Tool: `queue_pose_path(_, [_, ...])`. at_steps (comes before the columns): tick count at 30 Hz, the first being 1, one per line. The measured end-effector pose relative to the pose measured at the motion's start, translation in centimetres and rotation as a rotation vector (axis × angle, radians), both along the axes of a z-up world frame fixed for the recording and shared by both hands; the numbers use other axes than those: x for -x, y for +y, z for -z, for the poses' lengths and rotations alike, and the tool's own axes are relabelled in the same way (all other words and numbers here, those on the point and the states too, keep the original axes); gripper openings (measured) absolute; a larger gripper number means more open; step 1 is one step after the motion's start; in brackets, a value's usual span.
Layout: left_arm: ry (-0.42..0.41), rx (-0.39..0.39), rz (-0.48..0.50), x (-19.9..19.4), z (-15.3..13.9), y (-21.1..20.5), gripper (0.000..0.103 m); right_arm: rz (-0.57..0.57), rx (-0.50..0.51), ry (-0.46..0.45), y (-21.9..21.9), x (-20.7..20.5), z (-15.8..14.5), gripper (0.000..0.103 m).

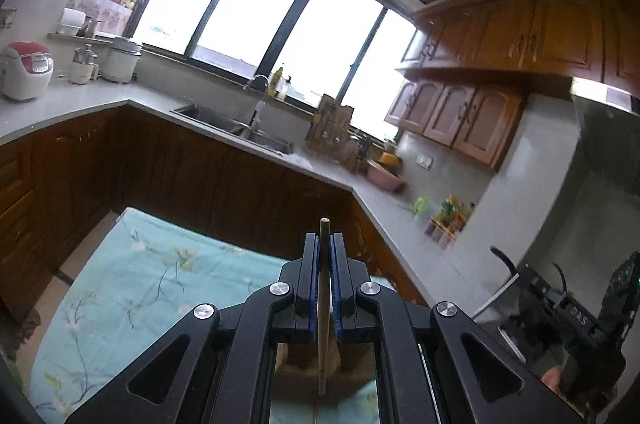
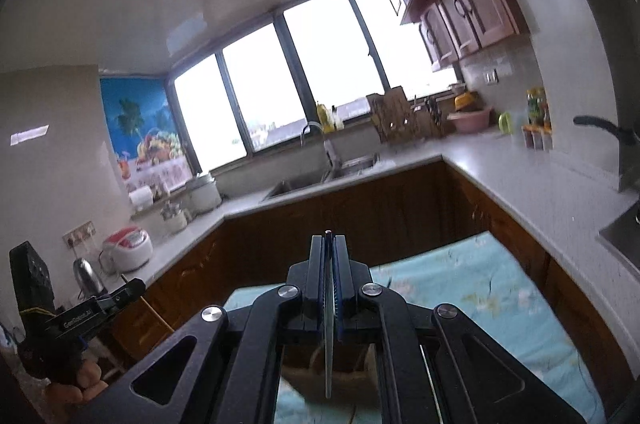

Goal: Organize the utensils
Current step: 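Lift the chopstick and fork and carry both over the wooden holder, then drop the chopstick into the holder with the left tool while the right tool releases the fork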

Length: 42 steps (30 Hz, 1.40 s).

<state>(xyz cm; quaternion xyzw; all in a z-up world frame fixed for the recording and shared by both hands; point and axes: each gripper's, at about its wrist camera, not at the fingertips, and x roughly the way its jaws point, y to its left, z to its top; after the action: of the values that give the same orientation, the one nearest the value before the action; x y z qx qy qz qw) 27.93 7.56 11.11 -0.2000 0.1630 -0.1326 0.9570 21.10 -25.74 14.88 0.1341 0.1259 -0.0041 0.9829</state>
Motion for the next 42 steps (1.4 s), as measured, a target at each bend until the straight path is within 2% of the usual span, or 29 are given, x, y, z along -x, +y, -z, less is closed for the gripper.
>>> queue_pose_path(6, [0.001,0.030,-0.038,-4.1,4.1,-1.4,0.004,0.036,-0.007,-0.015,-1.2,-2.7,1.1,0.003])
queue_pose_path(16, [0.104,-0.022,-0.042,-9.5,11.6,-5.6,0.004,0.037,-0.034,0.095,-2.5,-6.3,7.3,0.003])
queue_pose_path(24, [0.168,-0.074,-0.015,-12.1,12.1,-6.4,0.004,0.005,-0.048,0.160,-2.3,-7.1,10.3,0.003])
queue_pose_path(29, [0.177,-0.109,-0.007,-11.9,11.5,-5.7,0.005,-0.003,-0.053,0.177,-2.2,-7.6,10.6,0.004])
queue_pose_path(34, [0.186,-0.108,0.010,-11.3,10.9,-5.3,0.006,-0.005,-0.058,0.193,-2.3,-7.8,10.7,0.004])
queue_pose_path(36, [0.190,-0.111,0.007,-10.7,10.8,-5.1,0.008,-0.007,-0.067,0.198,-2.4,-7.9,10.7,0.009])
queue_pose_path(42, [0.217,-0.110,0.008,-10.9,10.7,-4.7,0.018,-0.013,-0.072,0.202,-2.4,-7.9,10.6,0.009])
